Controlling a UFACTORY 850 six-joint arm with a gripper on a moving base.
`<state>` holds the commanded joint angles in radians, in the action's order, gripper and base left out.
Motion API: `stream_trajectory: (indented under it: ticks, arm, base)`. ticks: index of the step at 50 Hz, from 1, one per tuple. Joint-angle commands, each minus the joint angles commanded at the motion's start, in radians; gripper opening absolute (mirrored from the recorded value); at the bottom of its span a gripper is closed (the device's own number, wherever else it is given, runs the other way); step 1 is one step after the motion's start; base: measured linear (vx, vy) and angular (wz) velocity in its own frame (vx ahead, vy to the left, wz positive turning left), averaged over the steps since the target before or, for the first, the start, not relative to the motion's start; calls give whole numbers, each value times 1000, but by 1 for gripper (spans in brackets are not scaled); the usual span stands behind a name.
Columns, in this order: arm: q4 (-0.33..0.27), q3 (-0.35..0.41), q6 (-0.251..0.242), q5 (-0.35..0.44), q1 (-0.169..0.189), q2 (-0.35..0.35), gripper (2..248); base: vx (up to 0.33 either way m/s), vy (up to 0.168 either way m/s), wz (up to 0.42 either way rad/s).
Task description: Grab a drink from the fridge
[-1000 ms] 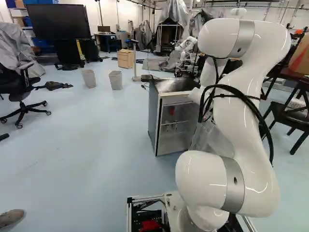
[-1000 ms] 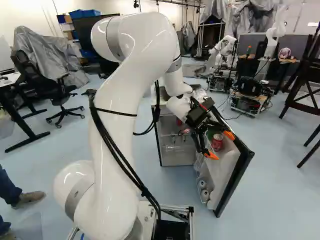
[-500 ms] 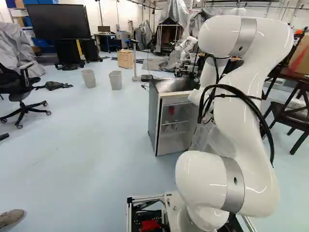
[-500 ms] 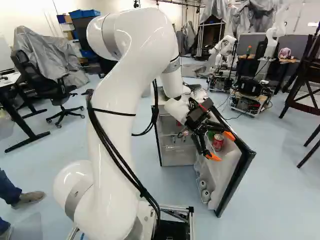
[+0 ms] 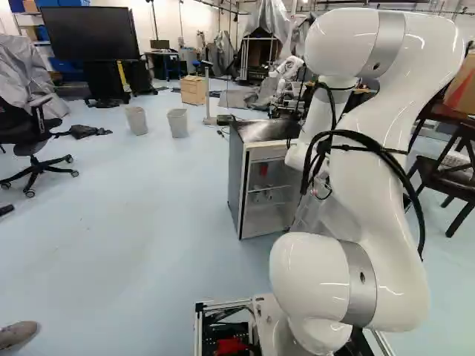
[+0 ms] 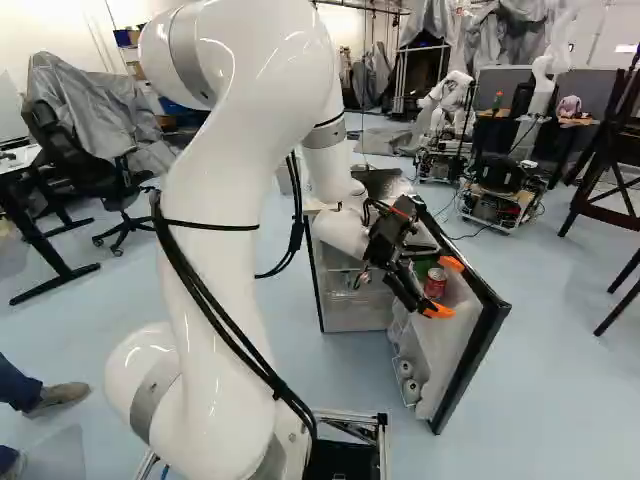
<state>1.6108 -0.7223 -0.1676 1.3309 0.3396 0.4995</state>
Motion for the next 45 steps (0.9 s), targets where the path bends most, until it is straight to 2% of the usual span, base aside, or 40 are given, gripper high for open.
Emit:
stream_trajectory:
  ticks: [19, 45]
  arm:
    - [-200, 124, 0, 0, -17, -71, 247]
    - [-473, 227, 0, 0, 9, -139, 247]
  base:
    - [0, 0, 0]
    - [0, 0, 0]
